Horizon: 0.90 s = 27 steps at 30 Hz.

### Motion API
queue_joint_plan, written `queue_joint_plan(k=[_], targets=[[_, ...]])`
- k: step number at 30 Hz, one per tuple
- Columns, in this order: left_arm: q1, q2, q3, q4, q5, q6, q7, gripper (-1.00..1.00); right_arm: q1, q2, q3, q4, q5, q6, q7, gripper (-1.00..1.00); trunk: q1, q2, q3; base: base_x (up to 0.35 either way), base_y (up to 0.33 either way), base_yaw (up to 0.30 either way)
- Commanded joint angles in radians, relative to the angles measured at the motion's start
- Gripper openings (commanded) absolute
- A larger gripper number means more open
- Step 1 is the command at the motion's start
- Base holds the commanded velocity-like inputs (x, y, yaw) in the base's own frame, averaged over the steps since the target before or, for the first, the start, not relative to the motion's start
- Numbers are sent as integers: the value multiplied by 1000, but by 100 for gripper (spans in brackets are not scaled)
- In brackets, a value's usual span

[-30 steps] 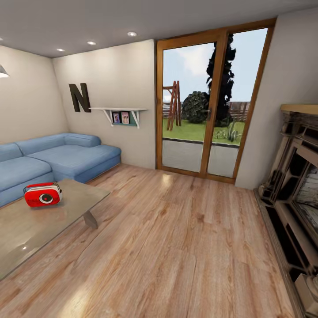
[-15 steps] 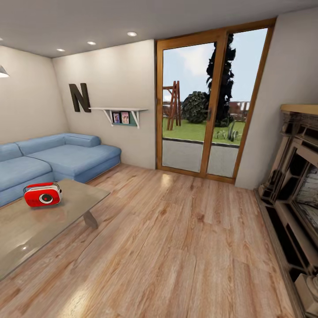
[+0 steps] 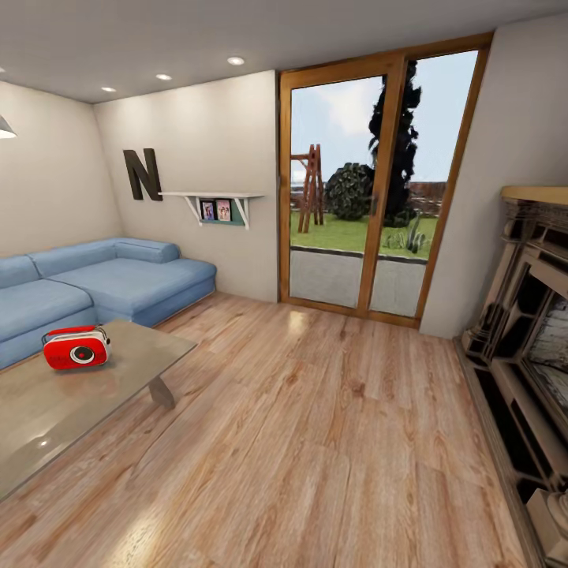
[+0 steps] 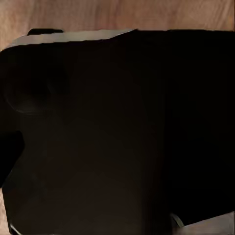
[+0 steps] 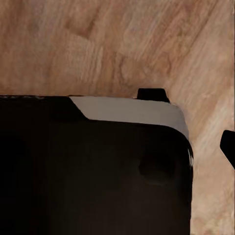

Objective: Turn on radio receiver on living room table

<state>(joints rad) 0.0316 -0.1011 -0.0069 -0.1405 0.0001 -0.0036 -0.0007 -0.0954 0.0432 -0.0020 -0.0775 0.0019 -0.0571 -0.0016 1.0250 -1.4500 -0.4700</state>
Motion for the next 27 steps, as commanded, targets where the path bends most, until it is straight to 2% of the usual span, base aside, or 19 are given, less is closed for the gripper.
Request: queue_joint_plan(k=[1,6,8,10,12,15,19,23,27], targets=[[-1,2,0,-61,0,1,1,100,1,-6,0,-29,-1,-2,0,100,0,0,0,0,0,0],[-1,19,6,-249,2,14,19,100,-14,-72,-6,-220,0,-3,-3,100,0,0,0,0,0,0],[-2,23,12,-313,3,43,43,100,-25,-81,-7,-290,0,4,-19,100,0,0,0,0,0,0],[-4,25,23,-380,6,103,70,100,-42,-85,-7,-347,0,34,-42,100,0,0,0,0,0,0],[-9,26,33,-432,17,147,80,100,-71,-86,-7,-372,1,71,-53,100,0,0,0,0,0,0],[-24,27,44,-510,67,205,89,100,-138,-87,-6,-392,2,131,-60,100,0,0,0,0,0,0],[-51,31,60,-544,116,226,94,100,-198,-88,-4,-398,3,147,-62,100,0,0,0,0,0,0],[-55,33,98,-538,122,168,92,100,-208,-88,1,-392,1,144,-57,100,0,0,0,0,0,0],[-56,46,105,-499,120,117,92,100,-210,-88,7,-388,2,142,-54,100,0,0,0,3,0,0]])
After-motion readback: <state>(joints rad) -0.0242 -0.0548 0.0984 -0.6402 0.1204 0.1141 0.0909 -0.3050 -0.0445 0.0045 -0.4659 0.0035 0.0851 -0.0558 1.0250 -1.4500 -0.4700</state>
